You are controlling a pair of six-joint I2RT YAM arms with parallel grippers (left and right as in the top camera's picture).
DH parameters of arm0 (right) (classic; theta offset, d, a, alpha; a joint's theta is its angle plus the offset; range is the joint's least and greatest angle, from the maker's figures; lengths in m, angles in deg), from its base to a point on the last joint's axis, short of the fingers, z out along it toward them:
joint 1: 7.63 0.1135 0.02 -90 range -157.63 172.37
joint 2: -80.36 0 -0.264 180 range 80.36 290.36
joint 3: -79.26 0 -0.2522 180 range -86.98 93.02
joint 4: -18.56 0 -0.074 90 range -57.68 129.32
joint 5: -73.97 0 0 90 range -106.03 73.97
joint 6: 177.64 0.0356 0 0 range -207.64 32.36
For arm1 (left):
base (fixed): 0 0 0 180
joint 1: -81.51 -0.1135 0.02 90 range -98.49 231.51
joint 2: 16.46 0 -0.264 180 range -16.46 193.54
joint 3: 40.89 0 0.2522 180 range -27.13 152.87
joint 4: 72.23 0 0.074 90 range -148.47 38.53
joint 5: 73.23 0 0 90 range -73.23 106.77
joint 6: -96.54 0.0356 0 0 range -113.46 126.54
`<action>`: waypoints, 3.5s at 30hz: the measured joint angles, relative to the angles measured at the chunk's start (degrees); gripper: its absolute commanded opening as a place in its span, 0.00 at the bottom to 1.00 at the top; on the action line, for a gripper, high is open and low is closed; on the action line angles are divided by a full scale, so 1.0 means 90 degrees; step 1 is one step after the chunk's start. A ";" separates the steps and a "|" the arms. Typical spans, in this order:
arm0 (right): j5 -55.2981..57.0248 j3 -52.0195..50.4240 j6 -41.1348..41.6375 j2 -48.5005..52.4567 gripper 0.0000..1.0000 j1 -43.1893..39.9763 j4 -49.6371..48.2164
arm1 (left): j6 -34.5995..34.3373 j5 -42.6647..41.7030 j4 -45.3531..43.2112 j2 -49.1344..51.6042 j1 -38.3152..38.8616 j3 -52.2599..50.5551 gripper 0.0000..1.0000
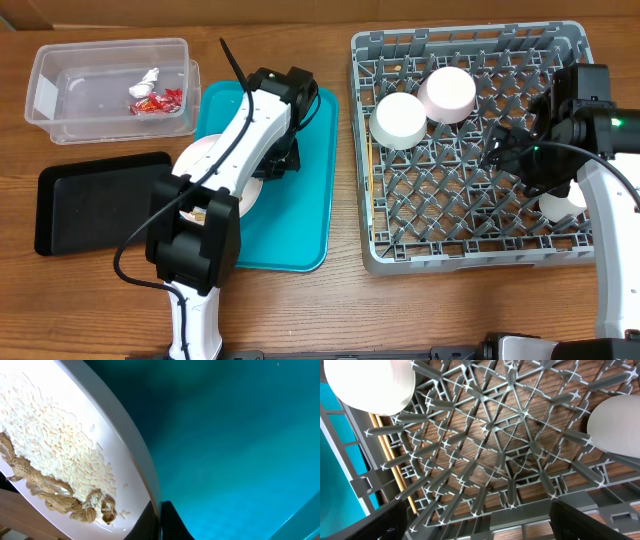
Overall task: Sort waste into correct bins and load items into the dishwasher
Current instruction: 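Tip the plate over the black tray to dump rice and shells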
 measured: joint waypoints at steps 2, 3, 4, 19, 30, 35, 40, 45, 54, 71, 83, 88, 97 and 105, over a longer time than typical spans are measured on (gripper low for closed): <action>0.0000 0.0000 -0.0012 0.0000 0.93 0.0000 0.0022 | 0.0000 -0.0012 0.0041 0.0000 -0.0041 0.0066 0.04; 0.0002 0.0000 -0.0019 0.0000 0.93 -0.0002 0.0029 | 0.0002 -0.0036 0.0039 0.0000 -0.0078 0.0078 0.04; 0.0000 0.0000 -0.0019 0.0000 0.93 0.0000 0.0039 | 0.0002 -0.0056 0.0041 0.0000 -0.0121 0.0078 0.04; 0.0000 0.0000 -0.0044 0.0000 0.93 0.0000 0.0044 | 0.0624 -0.0670 0.0041 -0.1418 -0.1688 0.0124 0.04; 0.0000 0.0000 -0.0080 0.0000 0.92 0.0000 0.0112 | 0.1462 -0.1586 -0.0160 -0.1559 -0.2922 0.0148 0.04; 0.0002 0.0000 -0.0114 0.0000 0.92 0.0000 0.0114 | 0.1790 -0.1877 -0.0226 -0.1559 -0.3361 0.0148 0.04; 0.0002 0.0000 -0.0141 0.0000 0.92 -0.0002 0.0114 | 0.2137 -0.2431 -0.0245 -0.1562 -0.3781 0.0148 0.04; 0.0000 0.0000 -0.0146 0.0000 0.91 0.0000 0.0119 | 0.2535 -0.3104 -0.0282 -0.1562 -0.4209 0.0148 0.04; 0.0000 0.0000 -0.0163 0.0000 0.91 -0.0002 0.0155 | 0.3300 -0.4561 -0.0593 -0.1562 -0.5071 -0.0233 0.04; 0.0002 0.0000 -0.0163 0.0000 0.90 -0.0002 0.0153 | 0.5151 -0.7827 -0.0192 -0.1559 -0.7055 -0.1093 0.04; 0.0000 0.0000 -0.0165 0.0000 0.90 -0.0002 0.0155 | 0.5819 -0.8777 0.0051 -0.1559 -0.7422 -0.1100 0.04; 0.0002 0.0000 -0.0165 0.0000 0.90 -0.0002 0.0158 | 0.5914 -0.8908 0.0085 -0.1559 -0.7546 -0.1105 0.04; 0.0002 0.0000 -0.0168 0.0000 0.90 0.0000 0.0155 | 0.5877 -0.8847 0.0141 -0.1559 -0.7536 -0.1105 0.04; 0.0002 0.0000 -0.0163 0.0000 0.90 0.0000 0.0155 | 0.6076 -0.8728 0.0311 -0.1562 -0.6409 -0.1105 0.04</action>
